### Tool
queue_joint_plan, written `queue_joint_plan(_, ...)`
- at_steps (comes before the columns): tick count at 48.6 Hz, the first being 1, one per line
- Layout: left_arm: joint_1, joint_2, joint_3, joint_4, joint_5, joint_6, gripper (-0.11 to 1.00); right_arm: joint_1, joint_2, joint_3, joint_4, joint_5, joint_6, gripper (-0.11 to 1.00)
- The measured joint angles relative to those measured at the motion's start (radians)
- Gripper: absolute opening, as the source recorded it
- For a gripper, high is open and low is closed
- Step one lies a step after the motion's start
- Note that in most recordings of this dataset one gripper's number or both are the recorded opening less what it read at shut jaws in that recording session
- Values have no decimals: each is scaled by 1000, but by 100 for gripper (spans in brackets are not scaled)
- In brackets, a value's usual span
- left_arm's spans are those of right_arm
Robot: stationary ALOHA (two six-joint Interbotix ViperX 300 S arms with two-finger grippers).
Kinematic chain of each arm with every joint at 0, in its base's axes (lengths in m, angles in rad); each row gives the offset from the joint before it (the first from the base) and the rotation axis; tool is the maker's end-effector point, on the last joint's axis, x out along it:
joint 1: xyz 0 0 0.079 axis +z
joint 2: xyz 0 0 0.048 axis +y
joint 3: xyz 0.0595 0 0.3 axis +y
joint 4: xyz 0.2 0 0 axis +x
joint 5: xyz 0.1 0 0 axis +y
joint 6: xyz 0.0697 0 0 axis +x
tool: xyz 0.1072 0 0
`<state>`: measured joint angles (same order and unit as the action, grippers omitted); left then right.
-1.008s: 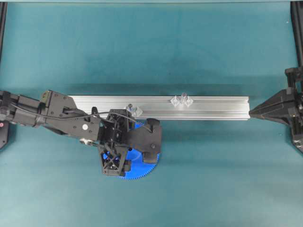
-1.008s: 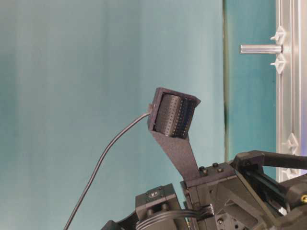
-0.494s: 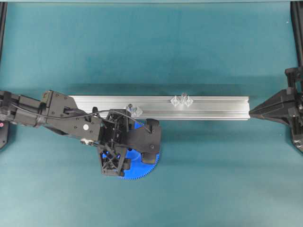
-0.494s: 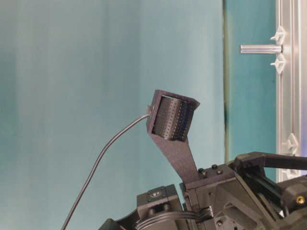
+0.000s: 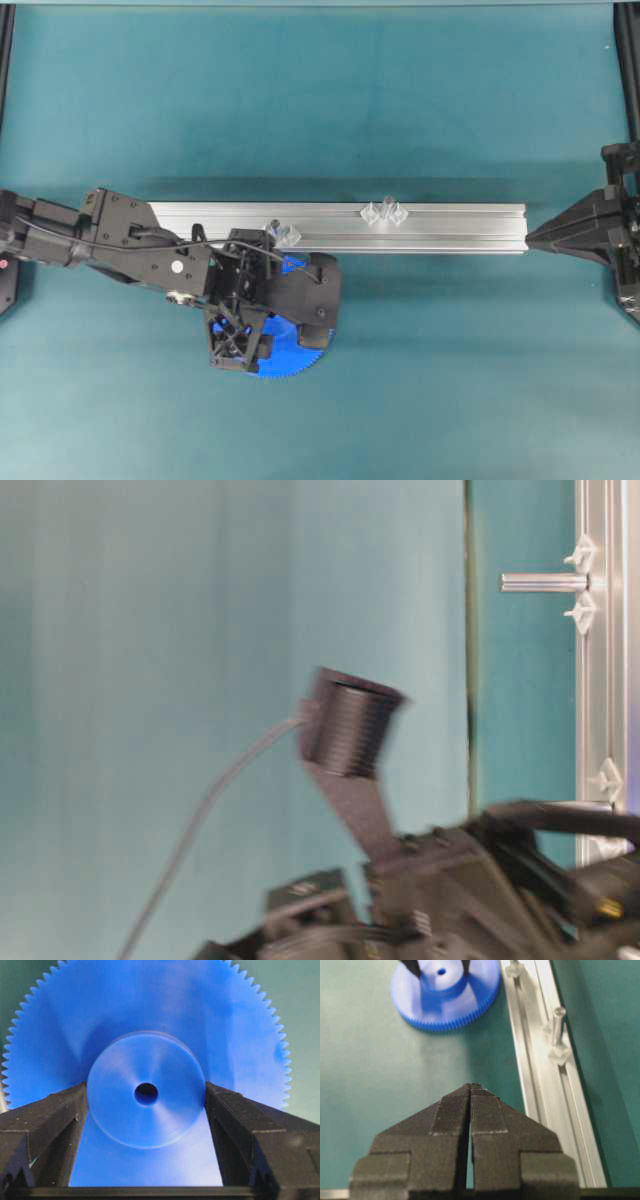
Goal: Insert the large gear onto the shaft.
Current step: 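Carry the gear over the rail toward the right shaft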
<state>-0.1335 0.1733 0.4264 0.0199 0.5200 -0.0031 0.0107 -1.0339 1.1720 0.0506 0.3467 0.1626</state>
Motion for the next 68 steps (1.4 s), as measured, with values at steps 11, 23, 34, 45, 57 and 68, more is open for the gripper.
queue_joint_plan(11,0,-26,-40,0,0,-2,78,2,2,5,2,-11,0,1)
queue_joint_plan(23,5,-48,-75,0,14,5,78,2,0,8,0,-11,0,1)
queue_joint_plan(34,48,-71,-132,0,17,48,78,0,-17,11,0,-11,0,1)
queue_joint_plan(45,123,-67,-210,0,66,167,78,2,-37,15,-5,-11,0,1)
queue_joint_plan(57,172,-2,-311,0,95,255,78,2,-58,21,-8,-11,0,1)
queue_joint_plan(68,201,78,-402,2,97,278,78,2,-57,21,-8,-9,0,1)
